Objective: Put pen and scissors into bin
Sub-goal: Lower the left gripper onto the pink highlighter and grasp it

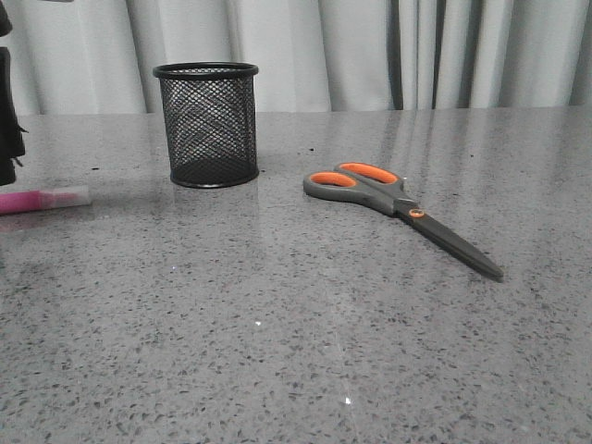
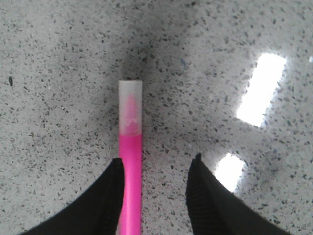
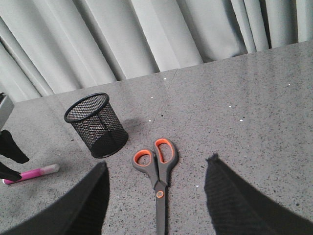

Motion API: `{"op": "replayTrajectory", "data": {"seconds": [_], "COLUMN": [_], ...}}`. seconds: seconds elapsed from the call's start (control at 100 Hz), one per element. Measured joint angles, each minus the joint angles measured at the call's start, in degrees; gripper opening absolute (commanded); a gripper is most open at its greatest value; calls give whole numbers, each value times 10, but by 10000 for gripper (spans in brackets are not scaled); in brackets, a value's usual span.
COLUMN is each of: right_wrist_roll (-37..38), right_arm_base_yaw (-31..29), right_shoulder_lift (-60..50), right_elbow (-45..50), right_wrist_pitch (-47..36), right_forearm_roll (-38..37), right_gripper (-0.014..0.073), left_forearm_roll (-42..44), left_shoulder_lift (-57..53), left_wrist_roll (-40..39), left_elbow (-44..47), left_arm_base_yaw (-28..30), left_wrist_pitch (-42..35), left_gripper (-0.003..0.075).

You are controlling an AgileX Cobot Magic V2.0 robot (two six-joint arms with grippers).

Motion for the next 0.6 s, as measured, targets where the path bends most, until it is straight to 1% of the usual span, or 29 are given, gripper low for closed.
{"op": "replayTrajectory", "data": {"seconds": [0.13, 0.23, 0.6], "right_wrist_roll": [0, 0, 0], "right_arm_base_yaw": [0, 0, 0], "right_shoulder_lift": [7, 14, 30], "right_elbow": [0, 0, 0], "right_wrist_pitch": [1, 1, 5], "right_forearm_roll": [0, 0, 0], "right_gripper": [390, 390, 390], "left_forearm_roll": [-40, -53, -61], "left_shoulder_lift": [33, 53, 94], "left_wrist_roll": [24, 34, 38], "left_elbow": [-29, -40, -60], "left_arm_base_yaw": [17, 20, 21], "left_wrist_pitch": [33, 45, 32], "left_gripper": [281, 280, 270]}}
